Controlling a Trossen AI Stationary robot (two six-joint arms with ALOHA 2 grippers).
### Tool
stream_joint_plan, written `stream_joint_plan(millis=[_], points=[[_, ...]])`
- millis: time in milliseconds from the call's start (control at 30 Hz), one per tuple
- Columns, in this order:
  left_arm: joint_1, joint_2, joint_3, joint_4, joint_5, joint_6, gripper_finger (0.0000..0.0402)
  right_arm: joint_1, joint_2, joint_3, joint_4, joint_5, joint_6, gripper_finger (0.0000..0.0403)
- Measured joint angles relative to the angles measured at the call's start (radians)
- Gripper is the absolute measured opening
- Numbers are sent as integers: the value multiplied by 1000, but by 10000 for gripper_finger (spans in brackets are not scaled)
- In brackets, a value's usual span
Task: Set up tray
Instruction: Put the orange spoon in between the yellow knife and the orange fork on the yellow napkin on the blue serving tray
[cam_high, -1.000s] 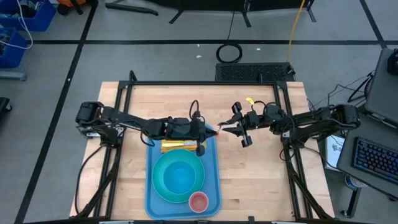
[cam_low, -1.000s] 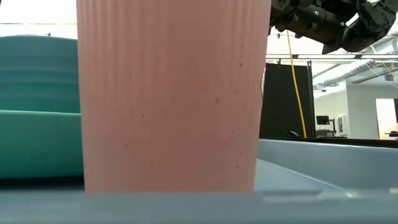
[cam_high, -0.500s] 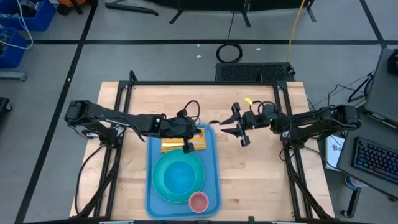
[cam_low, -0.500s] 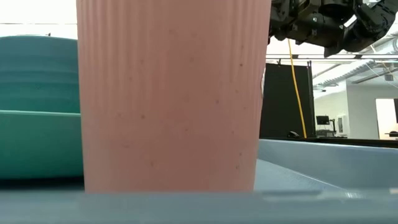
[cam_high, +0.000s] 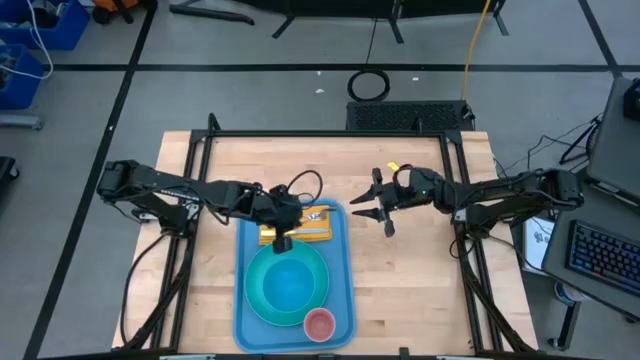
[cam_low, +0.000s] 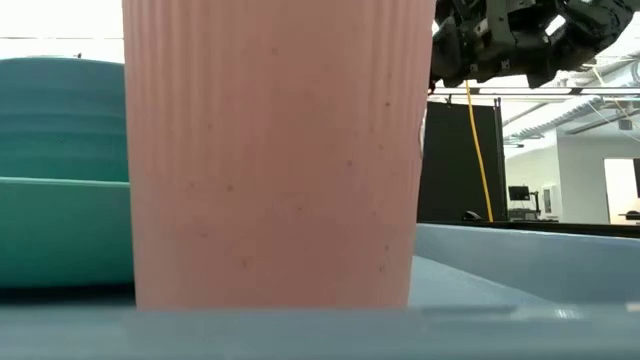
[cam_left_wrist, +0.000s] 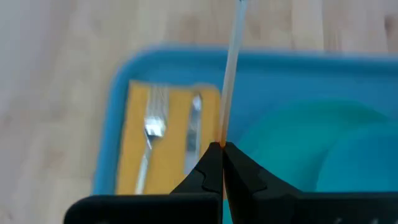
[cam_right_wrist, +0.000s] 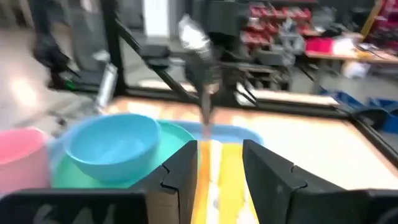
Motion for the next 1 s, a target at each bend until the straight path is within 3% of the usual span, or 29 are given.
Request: stream_joint_plan(millis=[133,233,633,1000], points=[[9,0,8,-75,64,-2,0,23,-17,44,-179,82,-89,132],[14,1,30,-135,53,-19,0,50,-21,71,-260,127,-146,143],[17,1,83,-221,-10,4,0,158,-21,131,-234,342,-262,201],[17,1,83,-216,-11,5,0,158,-4,132,-120,315,-261,197]])
